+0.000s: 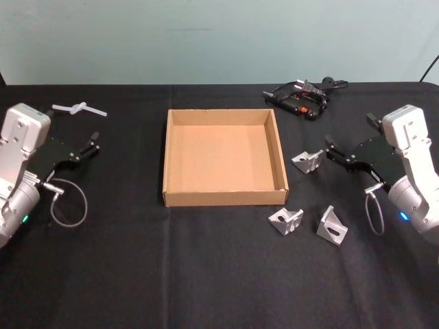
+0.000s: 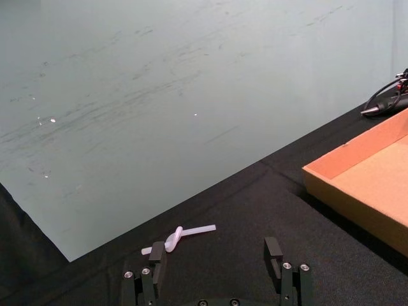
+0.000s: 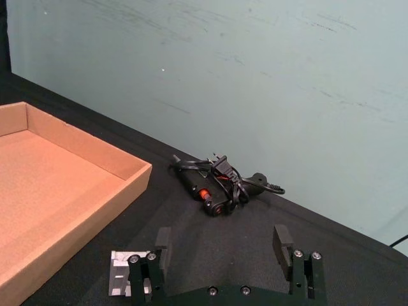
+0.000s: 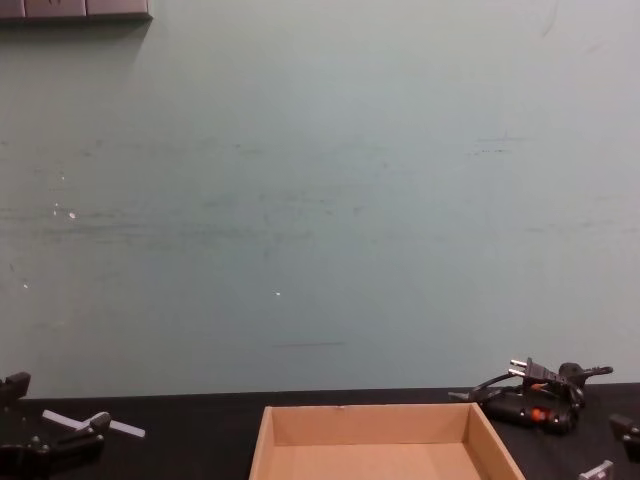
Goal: Use one hand to pick up the angle iron from the table and place it into the box.
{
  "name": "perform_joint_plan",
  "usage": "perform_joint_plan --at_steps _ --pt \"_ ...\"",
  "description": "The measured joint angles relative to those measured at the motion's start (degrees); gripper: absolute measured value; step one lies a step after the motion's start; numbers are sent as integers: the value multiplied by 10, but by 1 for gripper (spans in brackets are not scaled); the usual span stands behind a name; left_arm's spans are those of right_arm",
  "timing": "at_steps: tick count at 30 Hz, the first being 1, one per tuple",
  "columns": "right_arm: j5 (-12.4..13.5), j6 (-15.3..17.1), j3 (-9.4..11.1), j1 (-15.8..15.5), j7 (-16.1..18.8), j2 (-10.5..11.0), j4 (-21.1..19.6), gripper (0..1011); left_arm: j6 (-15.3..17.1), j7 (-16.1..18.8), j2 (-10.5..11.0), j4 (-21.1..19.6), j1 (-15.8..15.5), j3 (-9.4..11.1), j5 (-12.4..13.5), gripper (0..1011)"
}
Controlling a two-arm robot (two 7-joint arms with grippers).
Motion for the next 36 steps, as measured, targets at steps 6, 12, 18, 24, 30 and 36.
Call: perform_joint_plan --at_steps 6,12,18,24,30,36 --pt "0 0 0 0 0 0 0 1004 0 0 0 0 0 0 0 1005" --pt "0 0 0 0 0 0 0 1004 0 0 0 0 0 0 0 1005" --pt "0 0 0 0 0 0 0 1004 0 0 0 0 0 0 0 1005" --pt "0 0 0 0 0 0 0 1004 0 0 0 0 0 0 0 1005" --pt "0 0 0 0 0 0 0 1004 0 0 0 0 0 0 0 1005" --pt "0 0 0 0 0 0 0 1004 0 0 0 0 0 0 0 1005"
